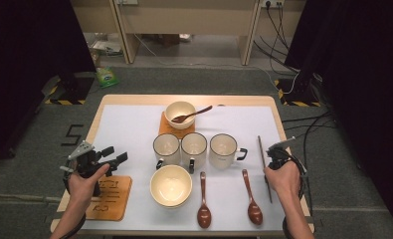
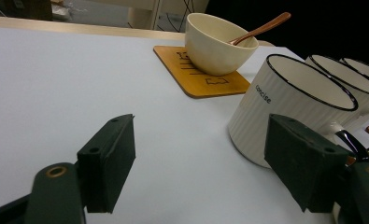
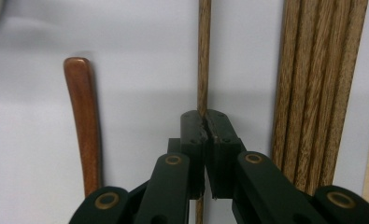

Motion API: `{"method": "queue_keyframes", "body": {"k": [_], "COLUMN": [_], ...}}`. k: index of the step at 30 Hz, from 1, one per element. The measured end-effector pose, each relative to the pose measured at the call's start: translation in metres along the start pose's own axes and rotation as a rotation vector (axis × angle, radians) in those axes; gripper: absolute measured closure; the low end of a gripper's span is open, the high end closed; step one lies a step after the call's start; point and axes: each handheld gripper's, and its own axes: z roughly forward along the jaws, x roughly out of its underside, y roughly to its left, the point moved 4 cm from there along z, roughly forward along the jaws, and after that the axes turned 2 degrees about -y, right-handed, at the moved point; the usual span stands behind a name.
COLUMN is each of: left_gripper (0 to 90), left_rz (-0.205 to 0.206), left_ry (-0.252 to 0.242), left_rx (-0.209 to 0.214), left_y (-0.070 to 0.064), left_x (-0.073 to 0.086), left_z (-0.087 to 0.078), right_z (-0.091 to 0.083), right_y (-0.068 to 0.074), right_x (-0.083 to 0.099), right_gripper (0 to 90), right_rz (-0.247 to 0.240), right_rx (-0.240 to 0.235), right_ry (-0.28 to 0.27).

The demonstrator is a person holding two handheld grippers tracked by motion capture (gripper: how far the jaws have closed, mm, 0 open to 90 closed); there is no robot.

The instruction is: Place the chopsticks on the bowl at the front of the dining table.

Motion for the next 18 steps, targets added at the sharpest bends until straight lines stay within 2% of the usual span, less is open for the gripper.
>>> {"method": "queue_keyframes", "body": {"k": [18], "left_gripper": [24.2], "left_rz": [0.0], "left_ry": [0.001], "left_rx": [0.002], "left_y": [0.0], "left_x": [0.0], "left_z": [0.0], "right_z": [-0.016], "right_y": [0.006], "right_x": [-0.007], "right_gripper": [86.3], "right_rz": [-0.004], "right_rx": [-0.017], "right_ry": [-0.053]}}
